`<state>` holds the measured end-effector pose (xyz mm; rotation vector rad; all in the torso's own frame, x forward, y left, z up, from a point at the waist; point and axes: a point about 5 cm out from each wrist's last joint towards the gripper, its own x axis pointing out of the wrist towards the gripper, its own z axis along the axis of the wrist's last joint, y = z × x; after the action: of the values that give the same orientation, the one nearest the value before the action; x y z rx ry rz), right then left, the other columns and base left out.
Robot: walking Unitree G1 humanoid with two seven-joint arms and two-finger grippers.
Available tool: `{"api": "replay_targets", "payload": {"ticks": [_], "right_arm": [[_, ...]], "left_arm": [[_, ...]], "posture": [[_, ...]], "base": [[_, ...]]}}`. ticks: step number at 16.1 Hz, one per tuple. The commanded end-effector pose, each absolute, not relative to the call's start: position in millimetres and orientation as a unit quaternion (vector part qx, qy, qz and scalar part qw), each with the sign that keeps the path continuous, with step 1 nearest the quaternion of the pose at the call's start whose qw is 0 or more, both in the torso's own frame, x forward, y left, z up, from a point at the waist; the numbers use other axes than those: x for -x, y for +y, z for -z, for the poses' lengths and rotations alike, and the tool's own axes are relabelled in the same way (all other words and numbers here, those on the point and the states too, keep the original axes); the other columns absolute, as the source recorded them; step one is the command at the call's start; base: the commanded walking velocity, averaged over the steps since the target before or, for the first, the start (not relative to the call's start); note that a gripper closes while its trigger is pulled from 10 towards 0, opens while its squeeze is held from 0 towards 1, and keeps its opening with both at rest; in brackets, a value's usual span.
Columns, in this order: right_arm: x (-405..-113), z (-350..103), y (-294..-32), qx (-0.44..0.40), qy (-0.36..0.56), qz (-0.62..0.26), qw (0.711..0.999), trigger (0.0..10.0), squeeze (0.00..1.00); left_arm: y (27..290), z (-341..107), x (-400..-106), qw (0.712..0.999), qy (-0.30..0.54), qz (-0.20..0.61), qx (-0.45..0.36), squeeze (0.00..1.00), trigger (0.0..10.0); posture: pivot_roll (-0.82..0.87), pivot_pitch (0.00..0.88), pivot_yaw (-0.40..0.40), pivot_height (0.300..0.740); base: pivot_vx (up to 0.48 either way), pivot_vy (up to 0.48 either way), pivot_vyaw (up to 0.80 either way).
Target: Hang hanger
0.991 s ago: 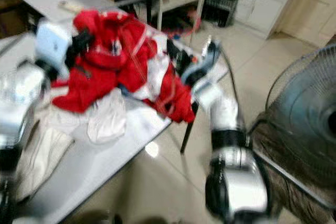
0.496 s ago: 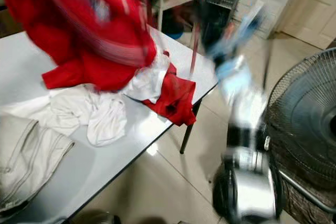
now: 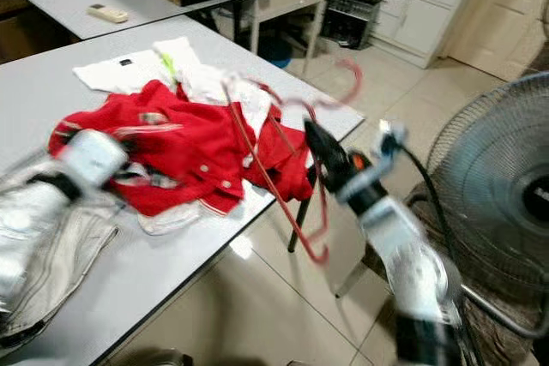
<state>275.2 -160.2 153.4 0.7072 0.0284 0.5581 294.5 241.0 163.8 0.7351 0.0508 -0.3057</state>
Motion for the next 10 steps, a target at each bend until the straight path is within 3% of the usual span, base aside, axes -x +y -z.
{"api": "replay_targets", "payload": {"ticks": [1, 2, 3, 4, 5, 6, 8, 10], "right_arm": [[-269.8, -156.5, -161.2, -0.318, 0.017, -0.265, 0.910, 10.0, 0.00], [-267.0, -155.8, -161.1, -0.311, 0.022, -0.262, 0.913, 10.0, 0.00], [-259.9, -157.4, -160.8, -0.275, 0.031, -0.254, 0.927, 10.0, 0.00], [-258.4, -156.3, -161.9, -0.257, 0.037, -0.245, 0.934, 10.0, 0.00], [-259.5, -154.3, -163.8, -0.250, 0.042, -0.229, 0.940, 10.0, 0.00], [-263.3, -148.2, -171.3, -0.225, 0.053, -0.177, 0.957, 10.0, 0.00], [-264.2, -150.1, -174.5, -0.185, 0.050, -0.157, 0.969, 10.0, 0.00], [-263.9, -166.6, -171.7, -0.156, 0.029, -0.178, 0.971, 10.0, 0.00]], "left_arm": [[259.9, -168.3, -296.8, 0.926, 0.045, 0.098, -0.362, 0.00, 0.6], [265.4, -170.1, -297.4, 0.930, 0.049, 0.084, -0.355, 0.00, 0.6], [276.1, -172.8, -299.6, 0.957, 0.056, 0.040, -0.283, 0.00, 6.4], [272.8, -171.5, -299.6, 0.966, 0.052, 0.047, -0.250, 0.00, 10.0], [264.4, -169.0, -299.4, 0.974, 0.044, 0.078, -0.208, 0.00, 10.0], [250.8, -164.3, -294.2, 0.976, 0.043, 0.131, -0.170, 1.00, 10.0], [248.1, -163.9, -284.5, 0.968, 0.066, 0.181, -0.158, 1.00, 10.0], [267.6, -172.8, -268.0, 0.939, 0.107, 0.265, -0.190, 1.00, 10.0]], "posture": [[-0.05, 0.000, -0.063, 0.740], [-0.05, 0.000, -0.061, 0.740], [-0.06, 0.000, -0.039, 0.740], [-0.07, 0.000, -0.033, 0.740], [-0.08, 0.000, -0.027, 0.740], [-0.09, 0.000, -0.020, 0.740], [-0.10, 0.000, -0.025, 0.740], [-0.10, 0.000, -0.030, 0.740]], "base": [[0.000, 0.000, 0.00], [0.000, 0.000, 0.00], [0.000, 0.000, 0.00], [0.000, 0.000, 0.00], [0.000, 0.000, 0.00], [0.000, 0.000, 0.00], [0.000, 0.000, 0.00], [0.000, 0.000, 0.00]]}}
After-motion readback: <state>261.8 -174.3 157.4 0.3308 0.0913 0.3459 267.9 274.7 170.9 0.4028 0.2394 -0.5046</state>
